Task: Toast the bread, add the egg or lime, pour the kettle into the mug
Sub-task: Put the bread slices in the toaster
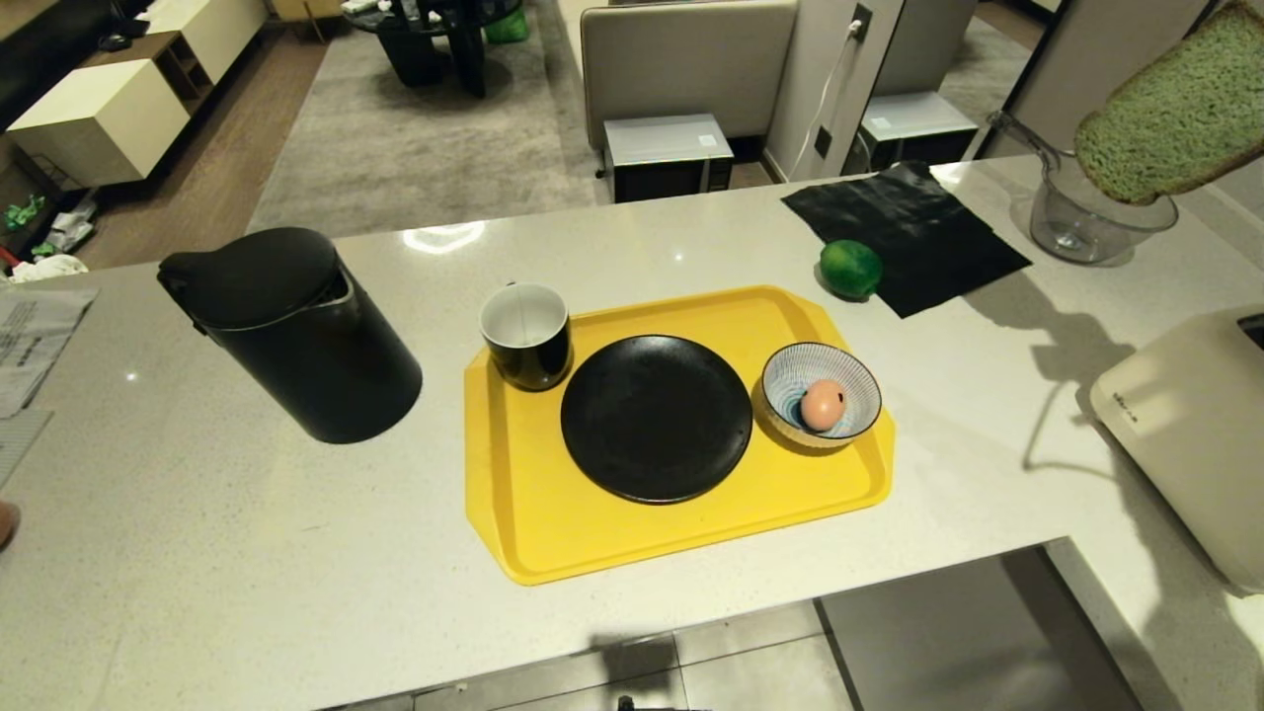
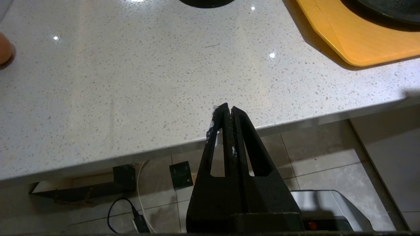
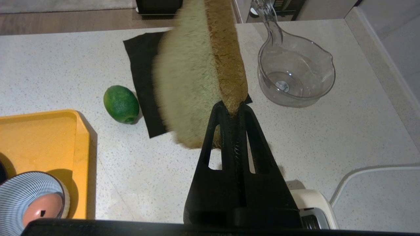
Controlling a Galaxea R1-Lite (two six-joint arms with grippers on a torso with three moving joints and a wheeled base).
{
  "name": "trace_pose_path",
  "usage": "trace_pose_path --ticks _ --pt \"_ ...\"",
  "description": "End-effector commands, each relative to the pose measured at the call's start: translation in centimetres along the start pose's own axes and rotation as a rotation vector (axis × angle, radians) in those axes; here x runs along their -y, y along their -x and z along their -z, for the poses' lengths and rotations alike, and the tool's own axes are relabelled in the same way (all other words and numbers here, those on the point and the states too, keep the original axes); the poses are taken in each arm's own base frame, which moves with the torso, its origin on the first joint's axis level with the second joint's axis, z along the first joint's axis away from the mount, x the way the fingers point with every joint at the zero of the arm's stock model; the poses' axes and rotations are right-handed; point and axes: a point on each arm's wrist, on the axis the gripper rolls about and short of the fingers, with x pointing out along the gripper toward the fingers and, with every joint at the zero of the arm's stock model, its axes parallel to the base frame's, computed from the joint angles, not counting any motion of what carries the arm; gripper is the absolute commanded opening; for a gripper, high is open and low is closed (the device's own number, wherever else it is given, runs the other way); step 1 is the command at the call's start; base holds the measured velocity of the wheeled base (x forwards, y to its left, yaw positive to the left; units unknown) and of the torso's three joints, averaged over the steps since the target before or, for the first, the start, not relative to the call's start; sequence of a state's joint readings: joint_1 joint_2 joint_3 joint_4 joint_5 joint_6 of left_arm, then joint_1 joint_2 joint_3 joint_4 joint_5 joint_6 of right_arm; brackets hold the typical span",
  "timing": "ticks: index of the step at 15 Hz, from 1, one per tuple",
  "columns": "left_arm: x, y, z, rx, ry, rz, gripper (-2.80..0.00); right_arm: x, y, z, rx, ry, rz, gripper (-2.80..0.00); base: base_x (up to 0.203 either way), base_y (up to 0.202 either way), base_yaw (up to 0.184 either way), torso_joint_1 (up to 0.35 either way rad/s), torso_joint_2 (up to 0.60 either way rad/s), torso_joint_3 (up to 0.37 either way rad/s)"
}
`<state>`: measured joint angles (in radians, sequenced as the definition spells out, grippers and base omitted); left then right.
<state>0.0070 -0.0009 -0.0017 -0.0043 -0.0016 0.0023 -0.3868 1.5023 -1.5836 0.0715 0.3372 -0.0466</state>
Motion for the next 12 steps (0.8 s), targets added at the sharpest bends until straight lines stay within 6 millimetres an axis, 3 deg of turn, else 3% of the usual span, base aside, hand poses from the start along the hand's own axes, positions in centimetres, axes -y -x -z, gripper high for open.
trace_pose_path --ticks 1,6,12 --pt "0.0 0.0 0.0 0.001 0.001 -0.001 -2.8 -0.03 0.07 -0.03 0.001 0.001 -0.002 -2.8 0.0 0.0 0.0 0.0 0.0 0.0" --pt "0.0 0.0 0.0 0.001 0.001 -0.001 -2.8 -0.06 0.14 0.05 -0.002 -0.001 -0.002 -2.8 -0.156 0.0 -0.002 -0.009 0.0 0.004" --pt "0.0 0.0 0.0 0.001 0.0 -0.001 -2.8 -0.11 0.26 0.11 -0.004 -0.002 -0.004 -2.8 0.0 0.0 0.0 0.0 0.0 0.0"
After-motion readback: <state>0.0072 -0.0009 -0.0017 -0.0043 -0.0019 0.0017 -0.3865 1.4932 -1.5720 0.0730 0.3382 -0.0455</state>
